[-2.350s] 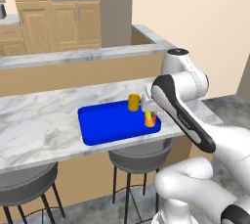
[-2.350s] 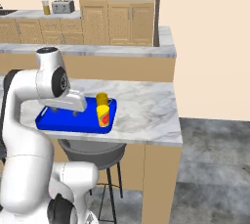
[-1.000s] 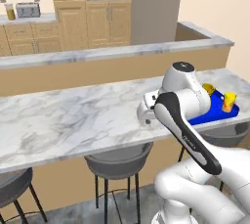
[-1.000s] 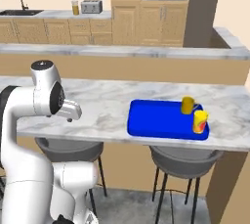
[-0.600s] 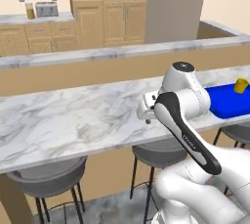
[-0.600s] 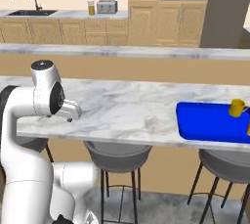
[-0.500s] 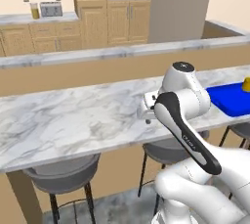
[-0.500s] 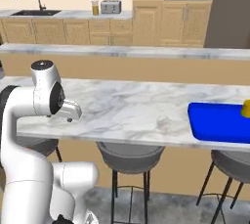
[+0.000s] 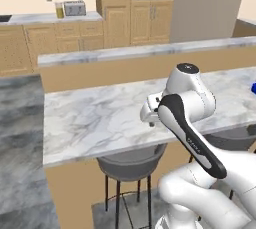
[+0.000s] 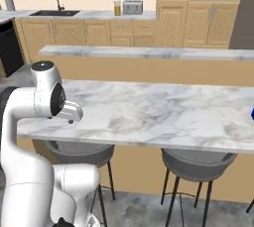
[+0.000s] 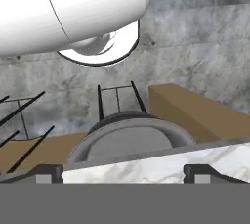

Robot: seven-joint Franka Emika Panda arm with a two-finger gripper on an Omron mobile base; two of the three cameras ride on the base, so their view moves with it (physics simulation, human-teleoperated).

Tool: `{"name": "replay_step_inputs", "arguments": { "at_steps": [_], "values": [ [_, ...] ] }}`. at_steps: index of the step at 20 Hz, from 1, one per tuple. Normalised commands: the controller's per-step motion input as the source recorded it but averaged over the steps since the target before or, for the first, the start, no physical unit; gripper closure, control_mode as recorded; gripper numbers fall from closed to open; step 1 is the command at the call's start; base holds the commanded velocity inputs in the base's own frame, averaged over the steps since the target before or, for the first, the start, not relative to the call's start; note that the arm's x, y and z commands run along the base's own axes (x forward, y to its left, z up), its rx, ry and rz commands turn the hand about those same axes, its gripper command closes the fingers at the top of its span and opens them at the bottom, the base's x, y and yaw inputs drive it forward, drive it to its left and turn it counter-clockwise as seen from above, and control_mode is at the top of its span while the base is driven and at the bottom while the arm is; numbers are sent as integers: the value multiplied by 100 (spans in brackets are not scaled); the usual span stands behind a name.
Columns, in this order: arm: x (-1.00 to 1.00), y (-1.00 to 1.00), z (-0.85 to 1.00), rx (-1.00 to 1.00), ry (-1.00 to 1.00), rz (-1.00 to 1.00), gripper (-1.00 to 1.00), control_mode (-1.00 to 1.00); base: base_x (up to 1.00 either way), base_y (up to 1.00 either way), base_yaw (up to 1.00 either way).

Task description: There is a tray on the dining counter. Grab the cup, mug, and pitcher and place them on the tray. The pitcher may be placed next to the tray if it cannot fit the tray.

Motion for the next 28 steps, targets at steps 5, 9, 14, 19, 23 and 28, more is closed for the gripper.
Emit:
{"name": "replay_step_inputs", "arguments": {
  "at_steps": [5,9,14,19,23,28],
  "values": [
    [0,0,0,0,0,0,-100,100,0,100,0],
    [0,0,0,0,0,0,-100,100,0,100,0],
    [0,0,0,0,0,0,-100,100,0,100,0],
    [0,0,0,0,0,0,-100,100,6,100,-2],
    [0,0,0,0,0,0,-100,100,35,100,-12],
    [0,0,0,0,0,0,-100,100,75,92,-17]
  ]
}}
